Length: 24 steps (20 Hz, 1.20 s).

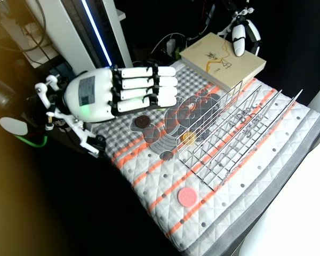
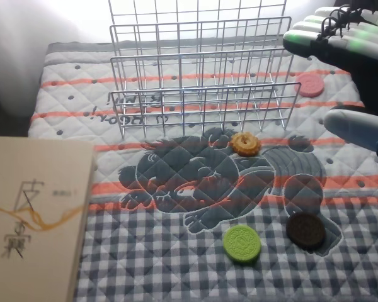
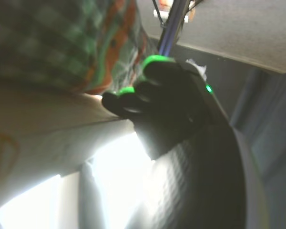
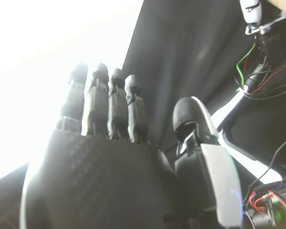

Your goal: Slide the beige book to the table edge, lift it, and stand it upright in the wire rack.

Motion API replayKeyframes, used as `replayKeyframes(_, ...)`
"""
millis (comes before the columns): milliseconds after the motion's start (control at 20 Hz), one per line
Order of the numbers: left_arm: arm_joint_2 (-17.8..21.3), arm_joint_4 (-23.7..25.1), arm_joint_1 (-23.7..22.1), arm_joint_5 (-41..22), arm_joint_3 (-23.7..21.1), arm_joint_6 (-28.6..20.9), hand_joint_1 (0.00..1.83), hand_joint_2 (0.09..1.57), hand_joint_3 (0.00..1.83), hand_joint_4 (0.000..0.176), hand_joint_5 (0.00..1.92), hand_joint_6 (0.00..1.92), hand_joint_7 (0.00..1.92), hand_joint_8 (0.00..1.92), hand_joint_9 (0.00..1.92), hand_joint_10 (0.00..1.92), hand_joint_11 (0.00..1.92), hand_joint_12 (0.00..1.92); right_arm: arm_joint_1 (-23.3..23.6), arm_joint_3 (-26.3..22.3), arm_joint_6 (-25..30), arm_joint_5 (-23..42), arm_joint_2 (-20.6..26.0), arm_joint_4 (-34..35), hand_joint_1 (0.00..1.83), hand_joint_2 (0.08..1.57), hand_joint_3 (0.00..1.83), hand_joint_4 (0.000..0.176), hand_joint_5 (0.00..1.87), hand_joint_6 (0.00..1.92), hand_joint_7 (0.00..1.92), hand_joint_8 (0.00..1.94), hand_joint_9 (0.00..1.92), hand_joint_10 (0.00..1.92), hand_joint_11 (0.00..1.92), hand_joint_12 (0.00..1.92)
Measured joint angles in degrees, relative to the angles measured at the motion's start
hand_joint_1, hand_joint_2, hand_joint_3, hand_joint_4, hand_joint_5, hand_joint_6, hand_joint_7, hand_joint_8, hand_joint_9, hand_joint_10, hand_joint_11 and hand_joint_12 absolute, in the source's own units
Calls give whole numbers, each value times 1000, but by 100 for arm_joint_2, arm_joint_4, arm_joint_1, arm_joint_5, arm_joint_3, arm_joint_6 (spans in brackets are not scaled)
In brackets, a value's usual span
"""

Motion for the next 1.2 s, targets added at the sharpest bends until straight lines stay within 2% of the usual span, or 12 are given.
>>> replayKeyframes(50,52,-87,26,17,11,9,1154,1165,0,0,904,1039,694,1432,629,1732,674,1914,0,0,2,0,0,2,262,1480,2,0,231,1,246,2,199,4,50,324)
replayKeyframes(150,197,-308,131,-44,7,11,1220,1171,0,0,967,831,802,1439,624,1423,558,1921,-31,0,0,-13,0,15,222,1472,0,0,246,5,261,6,223,8,96,330)
replayKeyframes(250,306,-363,210,-293,-70,-74,1206,1140,7,4,940,961,922,1167,900,437,459,1380,-31,0,2,0,0,20,216,1483,0,0,262,0,285,0,234,1,134,249)
replayKeyframes(300,337,-361,229,-433,-127,-157,1206,1140,7,4,940,961,922,1167,900,437,459,1380,-31,0,2,0,0,24,216,1483,0,0,262,0,285,0,234,1,134,249)
replayKeyframes(350,363,-306,275,-638,-186,-286,1348,1097,2,0,956,835,1080,848,945,1073,602,1300,-37,0,2,-4,0,35,213,1482,0,0,265,1,286,0,238,2,155,244)
replayKeyframes(500,437,-17,256,-1215,-291,-446,1419,1037,2,0,1006,803,1199,497,1172,862,1010,1005,-37,0,2,0,0,61,183,1480,1,0,289,4,318,5,266,5,177,229)
replayKeyframes(550,446,11,234,-1355,-310,-483,1419,1037,2,0,1006,803,1199,497,1172,862,1010,1005,-37,0,0,-4,-2,63,183,1480,1,0,289,4,318,5,266,5,177,229)
replayKeyframes(650,446,144,197,-1672,-367,-564,1498,1072,3,0,988,927,1127,686,1037,930,730,1479,-37,0,0,-2,-2,66,188,1483,1,0,303,7,335,9,280,8,201,232)
replayKeyframes(750,446,205,129,-1908,-415,-568,1497,1088,3,0,961,981,1082,780,990,991,701,1522,-70,0,2,2,-4,101,192,1494,5,0,298,3,329,4,270,2,170,213)
replayKeyframes(900,446,225,87,-2159,-437,-581,1495,1113,0,0,865,1136,914,926,961,1036,823,1516,-70,0,2,-2,-26,101,199,1486,0,0,309,0,344,0,270,0,192,174)
replayKeyframes(950,446,197,68,-2260,-472,-603,1393,1142,5,0,827,1225,862,1034,941,1172,863,1316,-70,0,2,-4,-28,105,199,1487,1,0,311,0,342,0,277,2,216,174)
replayKeyframes(1200,446,254,2,-2583,-472,-671,1375,1136,0,0,815,1233,887,1021,998,1117,970,1111,-72,0,2,-2,-37,131,204,1466,0,0,319,2,335,1,276,0,266,97)
